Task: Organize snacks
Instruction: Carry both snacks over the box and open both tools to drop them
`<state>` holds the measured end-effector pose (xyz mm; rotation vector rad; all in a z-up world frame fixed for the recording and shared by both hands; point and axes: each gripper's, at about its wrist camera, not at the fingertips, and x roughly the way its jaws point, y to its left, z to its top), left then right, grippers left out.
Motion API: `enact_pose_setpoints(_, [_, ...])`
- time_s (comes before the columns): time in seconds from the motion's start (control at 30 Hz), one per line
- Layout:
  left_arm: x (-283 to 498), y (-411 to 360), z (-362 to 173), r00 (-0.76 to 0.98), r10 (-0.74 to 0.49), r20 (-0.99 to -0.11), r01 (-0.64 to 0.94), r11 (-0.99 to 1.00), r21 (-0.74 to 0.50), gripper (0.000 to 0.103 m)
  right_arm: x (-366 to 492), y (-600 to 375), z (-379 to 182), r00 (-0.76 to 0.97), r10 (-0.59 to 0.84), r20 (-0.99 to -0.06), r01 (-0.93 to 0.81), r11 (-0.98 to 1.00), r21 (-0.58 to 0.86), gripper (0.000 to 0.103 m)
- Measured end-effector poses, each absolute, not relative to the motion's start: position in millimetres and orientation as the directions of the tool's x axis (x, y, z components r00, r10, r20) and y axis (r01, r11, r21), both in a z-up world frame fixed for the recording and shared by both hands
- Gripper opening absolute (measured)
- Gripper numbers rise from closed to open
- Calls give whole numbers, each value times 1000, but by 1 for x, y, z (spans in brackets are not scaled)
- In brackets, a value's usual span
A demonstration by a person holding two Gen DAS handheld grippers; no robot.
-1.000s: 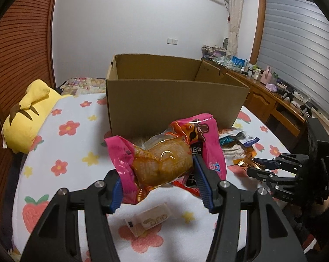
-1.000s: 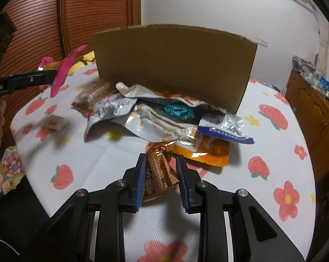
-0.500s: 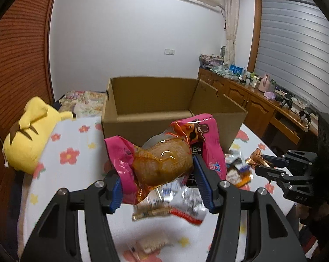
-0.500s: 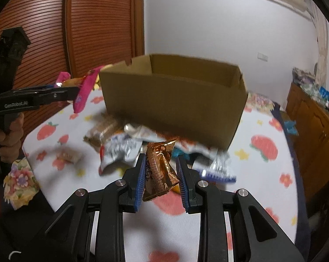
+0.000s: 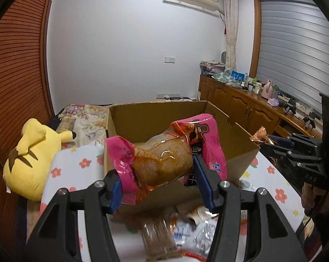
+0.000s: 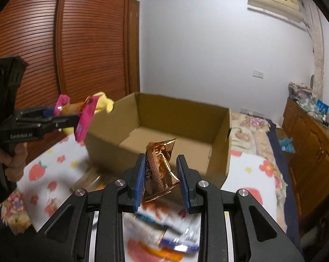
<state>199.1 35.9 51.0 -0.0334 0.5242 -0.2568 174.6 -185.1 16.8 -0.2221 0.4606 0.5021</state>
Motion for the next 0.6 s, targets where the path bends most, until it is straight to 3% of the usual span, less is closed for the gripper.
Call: enact_pose_setpoints(0.6, [266, 20, 41, 801, -264, -537, 259, 962, -87, 56, 250, -181, 1, 743, 363, -562, -476, 877, -63, 31])
